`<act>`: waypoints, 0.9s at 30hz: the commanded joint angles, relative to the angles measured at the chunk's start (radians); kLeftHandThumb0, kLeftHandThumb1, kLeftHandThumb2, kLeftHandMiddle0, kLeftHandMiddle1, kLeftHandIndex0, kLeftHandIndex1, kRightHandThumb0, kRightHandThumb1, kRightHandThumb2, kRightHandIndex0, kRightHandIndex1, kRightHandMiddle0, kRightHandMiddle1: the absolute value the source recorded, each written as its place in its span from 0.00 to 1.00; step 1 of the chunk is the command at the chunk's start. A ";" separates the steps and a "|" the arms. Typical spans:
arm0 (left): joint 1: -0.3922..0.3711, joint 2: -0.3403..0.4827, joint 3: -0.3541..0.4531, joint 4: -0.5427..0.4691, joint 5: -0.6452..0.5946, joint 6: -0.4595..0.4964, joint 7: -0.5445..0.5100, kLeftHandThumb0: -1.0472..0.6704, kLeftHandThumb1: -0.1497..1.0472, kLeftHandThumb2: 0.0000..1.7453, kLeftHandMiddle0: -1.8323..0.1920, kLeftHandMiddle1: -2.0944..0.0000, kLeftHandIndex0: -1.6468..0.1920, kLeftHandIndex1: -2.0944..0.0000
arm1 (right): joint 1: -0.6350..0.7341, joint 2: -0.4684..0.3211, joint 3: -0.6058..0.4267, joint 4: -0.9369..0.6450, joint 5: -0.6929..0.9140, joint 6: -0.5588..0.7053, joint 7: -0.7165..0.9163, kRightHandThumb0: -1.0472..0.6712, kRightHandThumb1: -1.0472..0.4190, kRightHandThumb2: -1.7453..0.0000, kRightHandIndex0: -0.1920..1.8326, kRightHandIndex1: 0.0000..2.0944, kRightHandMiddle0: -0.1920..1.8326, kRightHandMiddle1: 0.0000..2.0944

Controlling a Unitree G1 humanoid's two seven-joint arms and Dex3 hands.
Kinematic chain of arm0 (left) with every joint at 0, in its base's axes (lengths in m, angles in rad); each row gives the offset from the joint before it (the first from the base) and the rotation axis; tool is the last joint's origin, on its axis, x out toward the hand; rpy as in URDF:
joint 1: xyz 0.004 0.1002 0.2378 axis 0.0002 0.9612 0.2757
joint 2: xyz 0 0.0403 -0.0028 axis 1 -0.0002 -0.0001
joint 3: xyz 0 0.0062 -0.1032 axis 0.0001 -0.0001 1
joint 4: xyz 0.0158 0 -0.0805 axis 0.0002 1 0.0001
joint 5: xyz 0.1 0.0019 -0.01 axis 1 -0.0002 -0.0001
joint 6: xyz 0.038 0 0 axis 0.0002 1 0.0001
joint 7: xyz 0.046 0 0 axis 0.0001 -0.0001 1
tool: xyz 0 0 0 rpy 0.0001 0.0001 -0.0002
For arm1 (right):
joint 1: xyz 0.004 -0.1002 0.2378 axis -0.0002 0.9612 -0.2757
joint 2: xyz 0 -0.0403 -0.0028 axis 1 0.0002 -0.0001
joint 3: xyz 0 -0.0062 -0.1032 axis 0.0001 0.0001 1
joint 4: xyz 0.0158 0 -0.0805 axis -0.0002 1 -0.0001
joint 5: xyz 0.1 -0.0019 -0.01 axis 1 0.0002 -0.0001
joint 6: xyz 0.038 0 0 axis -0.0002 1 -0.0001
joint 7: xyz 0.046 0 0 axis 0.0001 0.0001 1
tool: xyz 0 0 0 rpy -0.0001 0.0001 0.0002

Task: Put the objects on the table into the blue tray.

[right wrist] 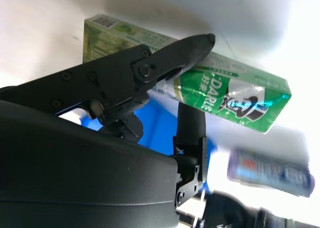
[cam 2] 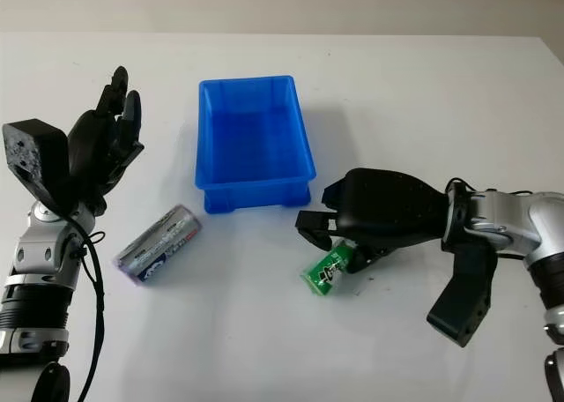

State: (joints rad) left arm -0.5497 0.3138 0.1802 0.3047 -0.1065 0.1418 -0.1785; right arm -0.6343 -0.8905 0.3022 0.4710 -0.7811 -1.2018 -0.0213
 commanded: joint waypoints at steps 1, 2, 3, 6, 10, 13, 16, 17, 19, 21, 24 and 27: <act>0.010 0.014 0.001 -0.009 0.003 -0.001 -0.005 0.15 1.00 0.39 1.00 1.00 1.00 1.00 | 0.007 0.001 0.015 -0.062 0.219 0.079 0.119 0.31 0.00 0.91 0.44 1.00 0.39 1.00; 0.008 0.015 -0.001 -0.009 0.006 0.005 -0.004 0.15 1.00 0.39 1.00 1.00 1.00 1.00 | 0.008 -0.001 0.022 -0.125 0.345 0.144 0.196 0.31 0.00 0.91 0.44 1.00 0.38 1.00; 0.007 0.016 -0.002 -0.007 0.007 0.008 -0.005 0.15 1.00 0.39 1.00 1.00 1.00 1.00 | 0.007 -0.002 0.028 -0.190 0.463 0.211 0.266 0.30 0.00 0.89 0.44 1.00 0.38 1.00; 0.004 0.011 0.001 -0.003 -0.001 0.006 -0.008 0.17 1.00 0.39 1.00 1.00 1.00 1.00 | -0.005 0.015 0.020 -0.370 0.765 0.425 0.430 0.30 0.00 0.86 0.48 1.00 0.39 1.00; 0.001 0.011 -0.003 -0.001 0.001 0.008 -0.009 0.17 1.00 0.40 1.00 1.00 1.00 1.00 | -0.082 0.011 -0.046 -0.558 1.049 0.783 0.599 0.31 0.00 0.87 0.48 1.00 0.38 1.00; 0.002 0.006 -0.003 -0.003 0.001 0.004 -0.007 0.17 1.00 0.40 1.00 1.00 1.00 1.00 | -0.136 0.045 -0.120 -0.608 1.084 0.956 0.604 0.31 0.00 0.86 0.45 1.00 0.36 1.00; 0.005 0.001 -0.003 -0.003 0.002 0.006 -0.002 0.17 1.00 0.40 1.00 1.00 1.00 1.00 | -0.163 0.137 -0.179 -0.600 1.052 1.029 0.544 0.31 0.00 0.88 0.51 1.00 0.39 1.00; 0.006 0.000 -0.005 -0.004 0.005 0.007 0.001 0.17 1.00 0.40 1.00 1.00 1.00 1.00 | -0.170 0.170 -0.193 -0.585 1.053 1.050 0.530 0.31 0.00 0.89 0.54 1.00 0.40 1.00; 0.008 -0.005 -0.004 -0.004 0.003 0.002 0.005 0.17 1.00 0.40 1.00 1.00 1.00 1.00 | -0.192 0.225 -0.210 -0.547 1.032 1.084 0.504 0.33 0.00 0.92 0.58 1.00 0.41 1.00; 0.012 -0.009 -0.004 -0.008 0.004 0.001 0.011 0.17 1.00 0.40 1.00 1.00 1.00 1.00 | -0.231 0.279 -0.216 -0.461 0.972 1.048 0.475 0.35 0.00 0.94 0.62 1.00 0.44 1.00; 0.018 -0.011 -0.006 -0.020 0.005 0.010 0.019 0.17 1.00 0.40 1.00 1.00 1.00 1.00 | -0.298 0.344 -0.211 -0.268 0.847 0.921 0.419 0.34 0.00 0.96 0.64 1.00 0.50 1.00; 0.025 -0.015 -0.005 -0.034 0.002 0.019 0.024 0.16 1.00 0.39 1.00 1.00 1.00 1.00 | -0.342 0.383 -0.208 -0.100 0.735 0.829 0.339 0.33 0.00 0.94 0.64 1.00 0.50 1.00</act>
State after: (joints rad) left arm -0.5381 0.3020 0.1765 0.2944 -0.1052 0.1575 -0.1587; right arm -0.9447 -0.5228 0.1011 0.3191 -0.0192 -0.3414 0.3424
